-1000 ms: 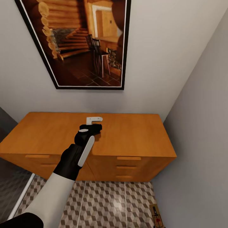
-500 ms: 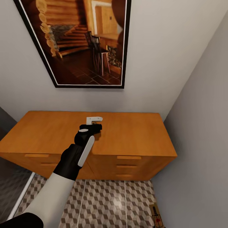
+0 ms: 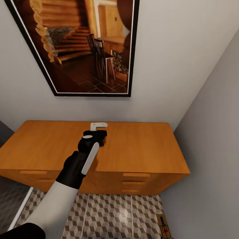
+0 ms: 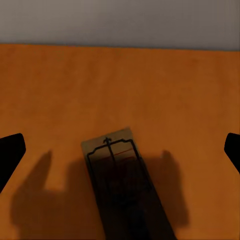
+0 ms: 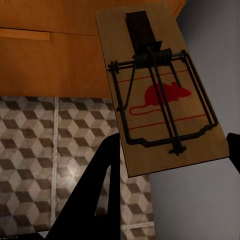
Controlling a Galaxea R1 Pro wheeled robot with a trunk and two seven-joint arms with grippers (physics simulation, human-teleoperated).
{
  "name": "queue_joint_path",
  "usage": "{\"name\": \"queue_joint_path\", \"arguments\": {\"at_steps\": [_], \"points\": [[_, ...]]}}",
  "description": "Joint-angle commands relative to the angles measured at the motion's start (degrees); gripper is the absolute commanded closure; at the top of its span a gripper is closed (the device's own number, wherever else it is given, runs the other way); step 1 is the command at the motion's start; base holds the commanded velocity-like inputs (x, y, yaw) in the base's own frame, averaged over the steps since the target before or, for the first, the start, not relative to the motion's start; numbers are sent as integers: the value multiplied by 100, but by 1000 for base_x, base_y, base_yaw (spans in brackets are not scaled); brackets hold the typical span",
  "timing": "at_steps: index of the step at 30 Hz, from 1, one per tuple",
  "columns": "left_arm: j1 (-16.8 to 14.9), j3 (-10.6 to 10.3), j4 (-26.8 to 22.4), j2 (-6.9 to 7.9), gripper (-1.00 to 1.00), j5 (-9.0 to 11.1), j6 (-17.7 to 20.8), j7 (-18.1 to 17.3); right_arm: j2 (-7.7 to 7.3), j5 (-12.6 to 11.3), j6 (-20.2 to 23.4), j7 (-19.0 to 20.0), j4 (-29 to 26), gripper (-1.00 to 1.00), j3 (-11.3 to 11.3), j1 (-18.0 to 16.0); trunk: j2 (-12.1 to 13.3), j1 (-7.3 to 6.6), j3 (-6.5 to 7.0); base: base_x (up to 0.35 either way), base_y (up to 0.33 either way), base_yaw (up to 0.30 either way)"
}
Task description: Take the four mousetraps from the cabinet in the bathroom and place them on the bathroom floor. Make sure all four end up on the same floor surface, and ensure that at least two of them are either under or directly next to the same bathroom sink.
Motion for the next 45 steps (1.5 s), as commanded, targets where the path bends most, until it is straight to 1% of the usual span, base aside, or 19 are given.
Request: {"name": "queue_joint_path", "arguments": {"at_steps": [1,16,31,45], "points": [[-5,-8,-4,2,-100,60,13,55,1,48,-18,-15,4,100,-42,-4,-10,3,-9,22,0,0],[2,-9,99,2,-100,65,13,54,1,48,-18,-15,4,100,-42,-4,-10,3,-9,4,0,0],[105,-9,134,2,-100,69,13,54,10,48,-19,-17,4,100,-42,-4,-10,3,-9,0,0,0],[128,-9,224,2,-100,68,13,54,10,48,-18,-15,4,100,-42,-4,-10,3,-9,0,0,0]]}}
